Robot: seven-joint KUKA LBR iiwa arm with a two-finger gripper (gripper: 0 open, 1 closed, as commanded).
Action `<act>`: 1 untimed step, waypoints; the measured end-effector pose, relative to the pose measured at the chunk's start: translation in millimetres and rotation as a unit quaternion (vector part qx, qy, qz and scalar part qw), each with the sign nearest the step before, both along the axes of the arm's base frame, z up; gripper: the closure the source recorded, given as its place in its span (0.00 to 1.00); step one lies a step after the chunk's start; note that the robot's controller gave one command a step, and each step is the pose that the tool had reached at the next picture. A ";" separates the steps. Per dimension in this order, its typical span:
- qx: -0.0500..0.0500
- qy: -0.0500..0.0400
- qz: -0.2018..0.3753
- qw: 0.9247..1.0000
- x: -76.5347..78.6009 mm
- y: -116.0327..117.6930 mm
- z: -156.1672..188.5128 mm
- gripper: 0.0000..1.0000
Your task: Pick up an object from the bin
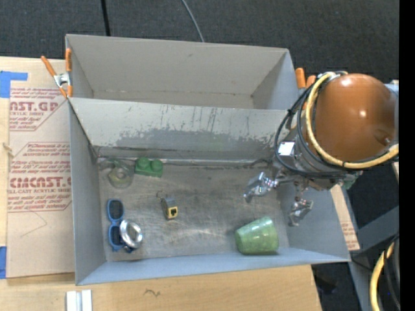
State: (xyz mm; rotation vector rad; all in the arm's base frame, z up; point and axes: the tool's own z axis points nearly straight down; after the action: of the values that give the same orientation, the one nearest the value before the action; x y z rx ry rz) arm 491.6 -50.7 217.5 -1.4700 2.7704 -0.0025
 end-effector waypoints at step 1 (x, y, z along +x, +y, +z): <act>-0.003 -0.002 0.107 0.994 -1.6 -14.6 -145.5 0.00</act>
Offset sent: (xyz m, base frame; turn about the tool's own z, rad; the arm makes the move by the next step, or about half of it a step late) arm -0.0049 -0.0118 -0.1475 -0.2181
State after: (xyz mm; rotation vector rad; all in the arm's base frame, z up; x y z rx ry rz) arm 490.0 -65.3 72.0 -1.7572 2.5974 -0.0132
